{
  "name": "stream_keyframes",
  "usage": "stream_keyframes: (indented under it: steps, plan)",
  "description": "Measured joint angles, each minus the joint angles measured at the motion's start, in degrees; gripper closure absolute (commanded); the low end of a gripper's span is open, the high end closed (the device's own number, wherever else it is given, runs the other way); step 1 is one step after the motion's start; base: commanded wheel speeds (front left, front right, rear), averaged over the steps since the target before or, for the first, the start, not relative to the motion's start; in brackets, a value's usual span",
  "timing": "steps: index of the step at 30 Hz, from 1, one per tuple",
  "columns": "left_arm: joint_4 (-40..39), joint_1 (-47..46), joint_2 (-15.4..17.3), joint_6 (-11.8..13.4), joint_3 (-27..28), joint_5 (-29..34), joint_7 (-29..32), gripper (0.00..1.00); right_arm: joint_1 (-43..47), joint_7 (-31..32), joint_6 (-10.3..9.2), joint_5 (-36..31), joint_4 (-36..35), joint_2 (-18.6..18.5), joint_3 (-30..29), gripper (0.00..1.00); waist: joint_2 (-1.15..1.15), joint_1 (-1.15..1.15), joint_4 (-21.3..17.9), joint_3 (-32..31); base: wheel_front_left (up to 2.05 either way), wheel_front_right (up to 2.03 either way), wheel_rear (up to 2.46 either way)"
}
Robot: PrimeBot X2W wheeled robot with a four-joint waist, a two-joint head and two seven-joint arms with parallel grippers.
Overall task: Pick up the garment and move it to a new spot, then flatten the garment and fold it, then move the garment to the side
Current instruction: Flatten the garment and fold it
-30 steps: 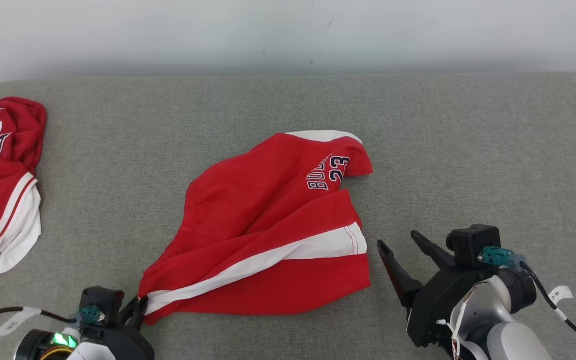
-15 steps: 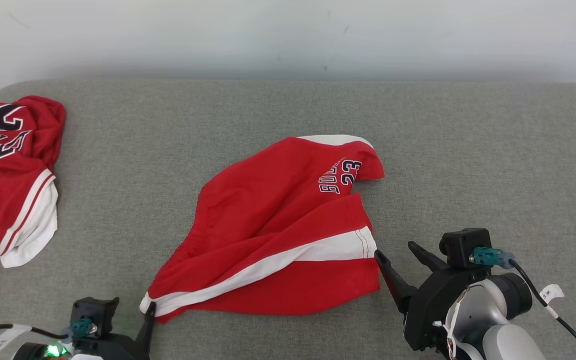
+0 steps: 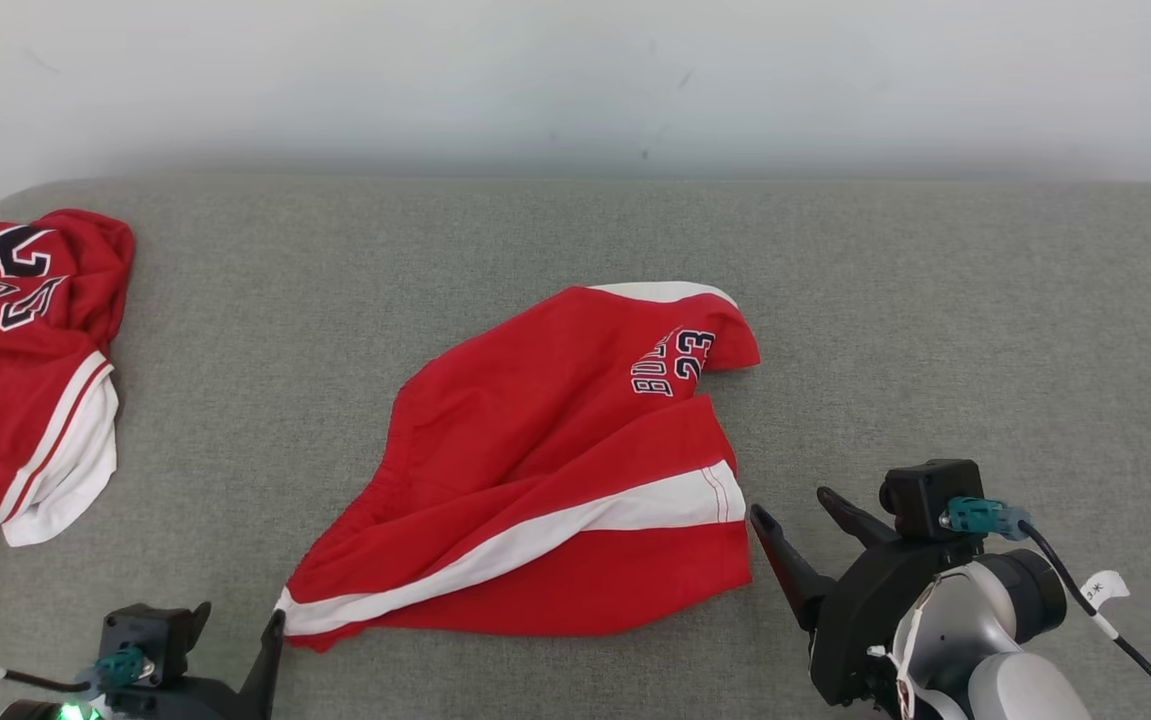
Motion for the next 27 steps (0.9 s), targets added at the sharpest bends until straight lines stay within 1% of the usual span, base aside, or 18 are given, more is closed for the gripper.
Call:
stream_keyframes:
  steps: [4,7,10,13,16,20,23,24,25,27]
  plan:
    - [-1.0,0.5,0.9,0.3,0.0,-0.5,0.4,0.00,0.2,0.1,0.00,-0.1,-0.5,-0.1,-0.8,0.00,0.00,0.00,-0.3,0.0,0.00,0.00,0.00]
    - [-1.0,0.6,0.6,0.2,-0.9,-0.2,0.8,0.00,0.4,0.2,0.00,-0.1,-0.7,-0.1,-1.2,0.00,0.00,0.00,-0.2,0.3,0.00,0.00,0.00]
    - [0.4,-0.9,-0.2,-0.3,-2.2,0.7,1.3,0.00,0.3,0.4,0.00,-0.3,-0.6,-0.1,-1.2,0.00,0.00,0.00,0.0,0.8,0.00,0.00,0.00]
    - [3.2,-3.0,-0.4,-0.1,-3.0,1.5,1.8,0.00,-0.8,0.6,0.00,-0.5,-0.3,0.1,-0.4,0.00,0.00,0.00,-0.1,1.4,0.00,0.00,0.00]
    - [4.0,-3.7,-0.6,0.0,-3.1,1.6,1.8,0.00,-1.4,0.6,0.00,-0.5,0.0,0.2,0.0,0.00,0.00,0.00,-0.3,1.6,0.00,0.00,0.00]
    - [5.0,-4.5,-0.7,-0.4,-3.1,1.3,1.8,0.00,-1.5,0.3,0.00,-0.4,0.4,0.1,0.2,0.00,0.00,0.00,-0.5,1.9,0.00,0.00,0.00]
    - [5.5,-4.9,-0.7,-1.2,-3.3,1.1,1.8,0.00,-1.6,0.2,0.00,-0.3,0.7,0.0,0.0,0.00,0.00,0.00,-0.4,2.2,0.00,0.00,0.00]
    - [5.7,-4.9,-0.7,-1.4,-3.5,0.9,1.8,0.03,-1.7,0.2,0.00,-0.2,0.9,-0.1,0.1,0.00,0.00,0.00,-0.4,2.4,0.00,0.00,0.00]
    - [6.1,-5.2,-0.8,-1.7,-3.6,0.8,1.8,0.41,-1.9,0.4,0.00,-0.1,1.1,-0.1,0.3,0.00,0.00,0.00,-0.4,2.5,0.00,0.00,0.00]
    - [7.1,-6.0,-1.4,-2.3,-3.9,0.6,1.8,0.93,-2.8,0.7,0.00,0.0,1.4,0.0,1.0,0.00,0.00,0.00,-0.4,2.9,0.00,0.00,0.00]
